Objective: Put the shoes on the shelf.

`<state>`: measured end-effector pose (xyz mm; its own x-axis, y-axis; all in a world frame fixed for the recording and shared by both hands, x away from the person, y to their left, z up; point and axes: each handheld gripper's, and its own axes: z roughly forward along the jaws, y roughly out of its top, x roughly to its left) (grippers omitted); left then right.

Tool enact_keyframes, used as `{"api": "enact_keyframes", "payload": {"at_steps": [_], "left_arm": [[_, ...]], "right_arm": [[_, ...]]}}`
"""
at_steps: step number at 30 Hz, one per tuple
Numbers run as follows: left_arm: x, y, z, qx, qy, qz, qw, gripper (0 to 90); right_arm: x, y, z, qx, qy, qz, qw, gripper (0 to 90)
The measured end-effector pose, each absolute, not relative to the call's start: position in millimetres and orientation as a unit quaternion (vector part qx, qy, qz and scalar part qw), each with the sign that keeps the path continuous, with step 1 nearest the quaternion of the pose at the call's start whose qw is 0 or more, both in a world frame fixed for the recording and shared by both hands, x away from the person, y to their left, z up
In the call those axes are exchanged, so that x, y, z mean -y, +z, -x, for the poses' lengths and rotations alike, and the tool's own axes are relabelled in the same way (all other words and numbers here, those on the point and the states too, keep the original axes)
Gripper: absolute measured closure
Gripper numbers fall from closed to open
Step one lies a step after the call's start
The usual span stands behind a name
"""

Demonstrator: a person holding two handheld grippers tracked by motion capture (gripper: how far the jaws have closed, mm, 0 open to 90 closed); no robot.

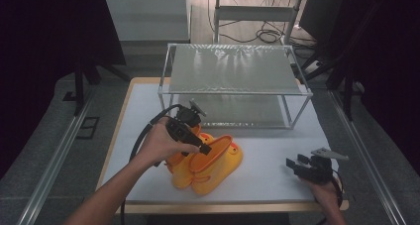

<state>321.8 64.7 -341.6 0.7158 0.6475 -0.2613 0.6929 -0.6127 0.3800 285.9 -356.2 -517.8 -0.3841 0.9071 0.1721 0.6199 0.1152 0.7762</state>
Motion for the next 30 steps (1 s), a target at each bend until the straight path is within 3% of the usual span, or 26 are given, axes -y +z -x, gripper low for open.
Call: {"api": "enact_keyframes", "payload": {"at_steps": [7,13,18,30], "left_arm": [[-59,-347,-321,-0.38,-0.021,-0.9,0.214,42.7],[-64,-347,-322,-0.38,-0.016,-0.897,0.223,75.9],[-67,-347,-322,-0.381,-0.019,-0.896,0.228,81.6],[-69,-342,-328,-0.373,-0.035,-0.896,0.237,82.1]], "right_arm": [[356,-518,-286,-0.725,0.406,-0.528,0.177,39.8],[356,-519,-287,-0.724,0.403,-0.531,0.178,39.8],[356,-519,-287,-0.722,0.401,-0.535,0.177,39.9],[357,-518,-288,-0.719,0.403,-0.538,0.177,40.1]]}}
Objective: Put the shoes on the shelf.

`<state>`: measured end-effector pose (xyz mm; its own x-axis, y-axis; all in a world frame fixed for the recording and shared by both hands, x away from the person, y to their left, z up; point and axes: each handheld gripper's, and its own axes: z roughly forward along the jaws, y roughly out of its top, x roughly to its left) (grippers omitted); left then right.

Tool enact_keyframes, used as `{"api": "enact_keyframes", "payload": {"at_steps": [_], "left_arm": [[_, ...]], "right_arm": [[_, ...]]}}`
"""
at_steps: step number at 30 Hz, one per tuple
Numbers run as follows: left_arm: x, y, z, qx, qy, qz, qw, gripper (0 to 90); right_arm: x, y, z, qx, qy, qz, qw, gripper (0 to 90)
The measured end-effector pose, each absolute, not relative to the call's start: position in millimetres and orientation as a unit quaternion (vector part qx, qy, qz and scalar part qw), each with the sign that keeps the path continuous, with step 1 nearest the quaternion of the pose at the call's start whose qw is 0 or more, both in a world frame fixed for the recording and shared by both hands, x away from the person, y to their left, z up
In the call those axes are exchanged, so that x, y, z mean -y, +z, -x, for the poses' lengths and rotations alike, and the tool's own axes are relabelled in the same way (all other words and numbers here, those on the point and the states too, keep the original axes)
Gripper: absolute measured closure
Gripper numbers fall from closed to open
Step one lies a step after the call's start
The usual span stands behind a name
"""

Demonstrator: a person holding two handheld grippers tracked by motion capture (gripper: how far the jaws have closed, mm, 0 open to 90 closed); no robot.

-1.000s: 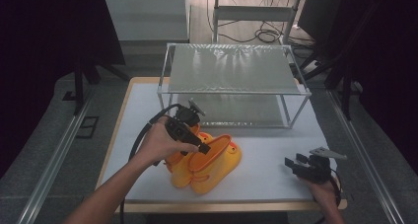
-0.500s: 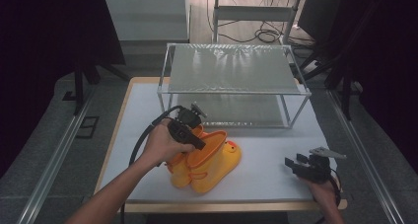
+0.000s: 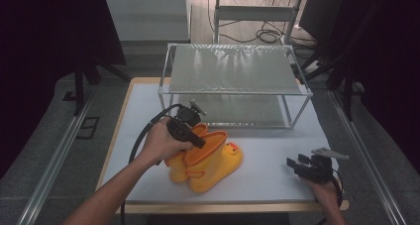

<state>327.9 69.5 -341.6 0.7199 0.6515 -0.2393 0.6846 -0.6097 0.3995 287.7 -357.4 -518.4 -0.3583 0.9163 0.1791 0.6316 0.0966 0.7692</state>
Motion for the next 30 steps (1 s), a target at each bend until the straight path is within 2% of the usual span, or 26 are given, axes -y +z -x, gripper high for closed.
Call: {"api": "enact_keyframes", "payload": {"at_steps": [8,22,30], "left_arm": [[-68,-326,-327,-0.36,-0.055,-0.895,0.257,82.2],[-55,-290,-334,-0.344,-0.053,-0.891,0.291,82.1],[-47,-275,-340,-0.339,-0.071,-0.886,0.307,82.1]], "right_arm": [[359,-518,-288,-0.717,0.403,-0.54,0.179,40.2],[363,-518,-288,-0.711,0.405,-0.545,0.182,40.4],[363,-518,-288,-0.711,0.403,-0.548,0.181,40.5]]}}
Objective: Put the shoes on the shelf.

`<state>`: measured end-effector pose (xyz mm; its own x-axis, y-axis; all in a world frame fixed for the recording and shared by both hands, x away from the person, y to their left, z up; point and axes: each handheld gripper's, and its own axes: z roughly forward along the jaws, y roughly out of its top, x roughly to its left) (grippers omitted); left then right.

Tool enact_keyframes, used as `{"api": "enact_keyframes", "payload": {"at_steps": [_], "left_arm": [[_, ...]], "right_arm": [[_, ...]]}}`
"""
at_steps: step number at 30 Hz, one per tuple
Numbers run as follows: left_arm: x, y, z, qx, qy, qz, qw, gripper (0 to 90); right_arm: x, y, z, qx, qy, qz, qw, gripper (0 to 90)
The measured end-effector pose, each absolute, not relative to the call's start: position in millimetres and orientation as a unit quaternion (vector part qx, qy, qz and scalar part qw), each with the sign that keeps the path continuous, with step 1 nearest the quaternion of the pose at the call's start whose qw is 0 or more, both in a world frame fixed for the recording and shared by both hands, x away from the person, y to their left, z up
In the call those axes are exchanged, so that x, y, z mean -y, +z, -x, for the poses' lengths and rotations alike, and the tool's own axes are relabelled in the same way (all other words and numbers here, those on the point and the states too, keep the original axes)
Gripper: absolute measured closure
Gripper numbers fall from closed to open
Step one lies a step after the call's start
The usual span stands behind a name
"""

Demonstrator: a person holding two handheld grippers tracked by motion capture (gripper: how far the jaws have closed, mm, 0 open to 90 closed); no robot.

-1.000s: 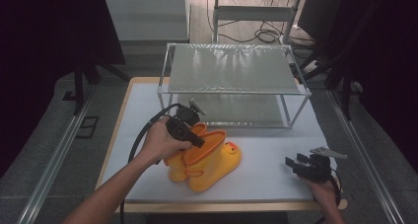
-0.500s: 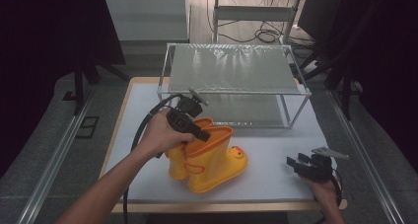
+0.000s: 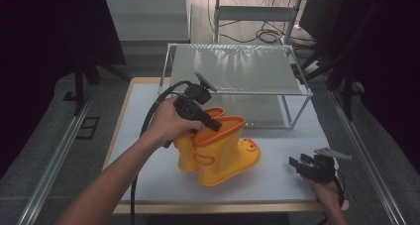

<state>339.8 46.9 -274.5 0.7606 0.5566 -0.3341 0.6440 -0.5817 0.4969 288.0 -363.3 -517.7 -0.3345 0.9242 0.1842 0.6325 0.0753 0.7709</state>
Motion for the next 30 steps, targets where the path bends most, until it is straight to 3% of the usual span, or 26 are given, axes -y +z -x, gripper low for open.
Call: {"api": "enact_keyframes", "payload": {"at_steps": [30], "left_arm": [[5,-207,-349,-0.296,-0.067,-0.891,0.337,82.1]], "right_arm": [[367,-518,-290,-0.704,0.407,-0.553,0.18,41.3]]}}
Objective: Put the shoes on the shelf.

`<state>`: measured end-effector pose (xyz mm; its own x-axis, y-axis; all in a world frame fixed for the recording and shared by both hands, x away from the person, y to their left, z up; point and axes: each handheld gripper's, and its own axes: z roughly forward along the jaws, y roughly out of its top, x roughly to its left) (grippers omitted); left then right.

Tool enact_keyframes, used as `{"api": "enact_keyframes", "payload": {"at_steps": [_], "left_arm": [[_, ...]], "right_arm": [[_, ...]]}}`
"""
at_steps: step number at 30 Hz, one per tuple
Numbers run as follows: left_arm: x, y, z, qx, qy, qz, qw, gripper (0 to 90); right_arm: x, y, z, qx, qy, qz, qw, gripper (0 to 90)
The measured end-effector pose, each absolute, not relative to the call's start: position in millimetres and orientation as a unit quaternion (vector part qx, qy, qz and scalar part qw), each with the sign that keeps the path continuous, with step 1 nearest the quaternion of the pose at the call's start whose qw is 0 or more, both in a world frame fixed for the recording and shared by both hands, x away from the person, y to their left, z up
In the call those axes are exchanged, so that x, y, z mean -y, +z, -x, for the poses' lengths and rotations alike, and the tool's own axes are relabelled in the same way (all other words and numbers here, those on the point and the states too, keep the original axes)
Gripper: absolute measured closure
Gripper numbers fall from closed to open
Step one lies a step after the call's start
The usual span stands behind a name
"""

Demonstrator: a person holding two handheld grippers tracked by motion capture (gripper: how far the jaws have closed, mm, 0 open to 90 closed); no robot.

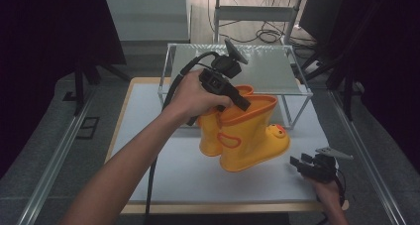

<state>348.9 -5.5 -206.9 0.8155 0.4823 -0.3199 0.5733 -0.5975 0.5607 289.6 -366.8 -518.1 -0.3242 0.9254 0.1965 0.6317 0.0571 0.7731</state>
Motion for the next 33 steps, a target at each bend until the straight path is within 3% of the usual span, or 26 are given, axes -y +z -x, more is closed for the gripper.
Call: {"api": "enact_keyframes", "payload": {"at_steps": [16,33], "left_arm": [[1,-162,-378,-0.321,-0.076,-0.863,0.383,82.1],[-7,-134,-443,-0.434,-0.003,-0.815,0.384,82.1]], "right_arm": [[367,-518,-290,-0.703,0.407,-0.554,0.181,41.7],[368,-518,-288,-0.7,0.41,-0.557,0.177,41.3]]}}
